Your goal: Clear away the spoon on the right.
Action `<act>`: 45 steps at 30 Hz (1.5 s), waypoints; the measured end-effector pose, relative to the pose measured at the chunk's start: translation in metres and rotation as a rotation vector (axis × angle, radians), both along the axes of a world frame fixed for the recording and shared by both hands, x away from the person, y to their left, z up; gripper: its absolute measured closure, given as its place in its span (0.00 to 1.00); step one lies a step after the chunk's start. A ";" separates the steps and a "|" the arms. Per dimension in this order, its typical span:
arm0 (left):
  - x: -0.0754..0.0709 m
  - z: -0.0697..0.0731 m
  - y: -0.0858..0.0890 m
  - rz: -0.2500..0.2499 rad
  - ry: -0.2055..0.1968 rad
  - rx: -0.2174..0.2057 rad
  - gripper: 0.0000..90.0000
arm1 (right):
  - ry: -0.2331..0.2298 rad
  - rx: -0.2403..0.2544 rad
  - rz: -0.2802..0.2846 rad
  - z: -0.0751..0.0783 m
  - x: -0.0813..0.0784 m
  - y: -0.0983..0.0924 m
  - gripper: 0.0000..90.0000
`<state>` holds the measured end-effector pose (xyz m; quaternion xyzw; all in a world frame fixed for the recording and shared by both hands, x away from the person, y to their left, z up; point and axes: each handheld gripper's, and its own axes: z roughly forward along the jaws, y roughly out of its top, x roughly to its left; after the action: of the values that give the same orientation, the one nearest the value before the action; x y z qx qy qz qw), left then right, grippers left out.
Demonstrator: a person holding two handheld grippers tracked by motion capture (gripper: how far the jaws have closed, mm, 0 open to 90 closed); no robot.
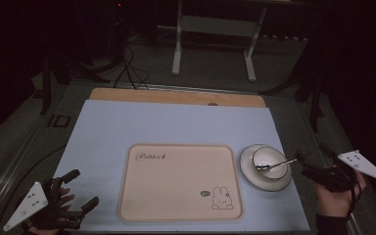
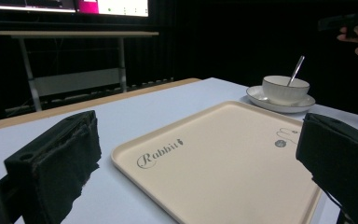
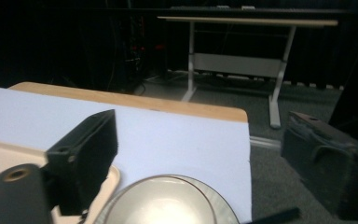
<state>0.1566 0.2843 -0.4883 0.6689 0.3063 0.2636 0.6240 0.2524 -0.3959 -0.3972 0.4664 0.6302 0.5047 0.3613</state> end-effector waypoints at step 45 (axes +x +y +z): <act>0.001 -0.001 -0.002 -0.001 0.002 0.022 0.00 | 0.273 0.321 -0.015 -0.067 0.048 -0.059 0.83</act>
<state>0.1572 0.2825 -0.4895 0.6762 0.3036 0.2657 0.6164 0.3005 -0.4550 -0.4646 0.5867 0.5813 0.5281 0.1975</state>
